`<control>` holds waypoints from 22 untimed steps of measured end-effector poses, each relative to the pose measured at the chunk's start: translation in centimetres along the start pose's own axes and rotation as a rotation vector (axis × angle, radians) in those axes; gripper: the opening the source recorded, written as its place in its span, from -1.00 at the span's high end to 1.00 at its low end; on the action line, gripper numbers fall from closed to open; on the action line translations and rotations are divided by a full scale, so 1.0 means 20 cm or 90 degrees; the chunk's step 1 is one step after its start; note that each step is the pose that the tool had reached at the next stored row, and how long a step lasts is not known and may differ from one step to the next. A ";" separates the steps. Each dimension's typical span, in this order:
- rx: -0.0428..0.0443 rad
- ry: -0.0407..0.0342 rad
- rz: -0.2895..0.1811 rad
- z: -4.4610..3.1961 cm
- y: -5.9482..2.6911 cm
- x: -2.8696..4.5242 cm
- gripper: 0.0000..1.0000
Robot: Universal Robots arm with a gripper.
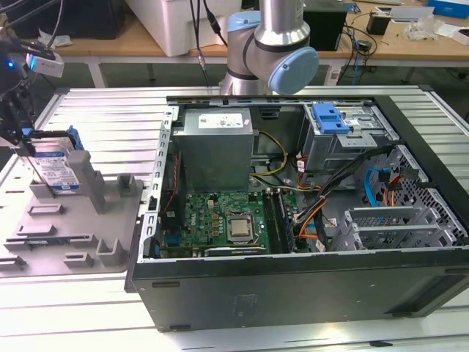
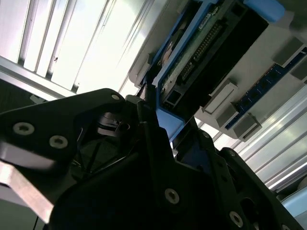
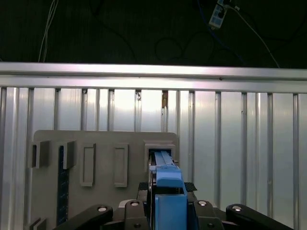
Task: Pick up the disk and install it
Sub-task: 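Pick up the disk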
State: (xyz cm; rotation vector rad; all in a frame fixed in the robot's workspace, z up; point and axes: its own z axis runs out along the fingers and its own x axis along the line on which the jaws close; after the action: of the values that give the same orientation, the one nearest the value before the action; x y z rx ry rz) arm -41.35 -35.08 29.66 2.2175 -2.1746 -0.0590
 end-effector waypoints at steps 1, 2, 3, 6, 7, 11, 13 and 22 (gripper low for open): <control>0.0000 0.0000 0.000 0.000 0.000 0.000 0.25; 0.0000 0.0000 0.000 0.001 0.000 0.000 0.25; 0.0000 0.0000 0.000 0.001 0.000 0.000 0.25; 0.0000 0.0000 0.000 0.002 0.000 0.000 0.25; 0.0001 0.0000 0.000 0.002 0.000 0.000 0.25; 0.0001 -0.0001 0.000 0.002 0.000 0.000 0.25; 0.0000 0.0000 0.000 0.002 0.000 0.000 0.25; 0.0001 -0.0001 0.000 -0.063 0.003 0.000 0.25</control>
State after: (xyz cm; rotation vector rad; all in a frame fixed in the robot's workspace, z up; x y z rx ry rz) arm -41.35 -35.08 30.93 2.2175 -2.1747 -0.0590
